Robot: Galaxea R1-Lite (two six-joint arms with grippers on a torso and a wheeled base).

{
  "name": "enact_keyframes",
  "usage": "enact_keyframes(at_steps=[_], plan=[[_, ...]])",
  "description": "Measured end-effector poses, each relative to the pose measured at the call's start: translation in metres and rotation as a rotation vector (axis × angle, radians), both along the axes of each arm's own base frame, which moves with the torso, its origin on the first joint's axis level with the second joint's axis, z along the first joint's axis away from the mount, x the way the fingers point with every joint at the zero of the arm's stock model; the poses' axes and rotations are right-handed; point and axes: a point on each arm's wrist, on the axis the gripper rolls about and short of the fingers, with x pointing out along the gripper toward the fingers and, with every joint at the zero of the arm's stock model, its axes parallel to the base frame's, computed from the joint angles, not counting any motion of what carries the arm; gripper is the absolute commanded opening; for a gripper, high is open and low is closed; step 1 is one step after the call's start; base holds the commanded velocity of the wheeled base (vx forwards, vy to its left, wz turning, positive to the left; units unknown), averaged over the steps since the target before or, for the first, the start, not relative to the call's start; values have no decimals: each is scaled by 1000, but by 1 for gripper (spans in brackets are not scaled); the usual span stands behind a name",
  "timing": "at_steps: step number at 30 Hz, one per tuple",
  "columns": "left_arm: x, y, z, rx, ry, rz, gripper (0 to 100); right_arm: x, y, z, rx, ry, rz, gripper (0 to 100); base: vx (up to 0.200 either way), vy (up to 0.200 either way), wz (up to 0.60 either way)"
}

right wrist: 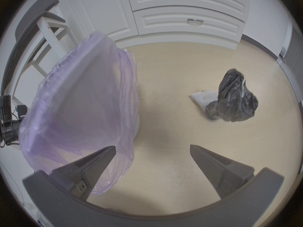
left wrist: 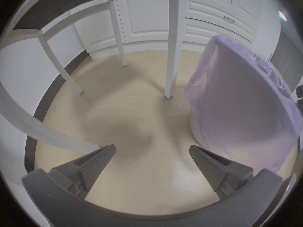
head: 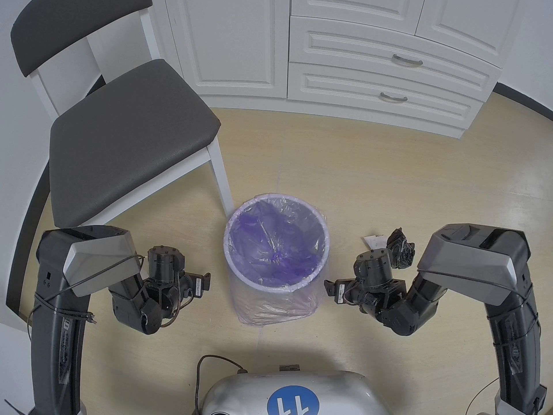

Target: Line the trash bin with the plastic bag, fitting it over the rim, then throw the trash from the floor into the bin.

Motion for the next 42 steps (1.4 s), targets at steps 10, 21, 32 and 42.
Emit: enact_keyframes(at_steps=[10,21,32,42], plan=[[-59,16,30,-23,-6,-44,100,-51,-34,51,-134,-87,73,100,0,0,0],[-138,23,82,-36,-87,-167,100,-106,-74,103,-233,-375,95,100,0,0,0],[-197,32,151,-48,-325,-260,100,-118,-107,138,-432,-488,3,100,0,0,0],[-216,42,178,-22,-471,-229,100,-120,-121,186,-470,-663,-87,100,0,0,0]])
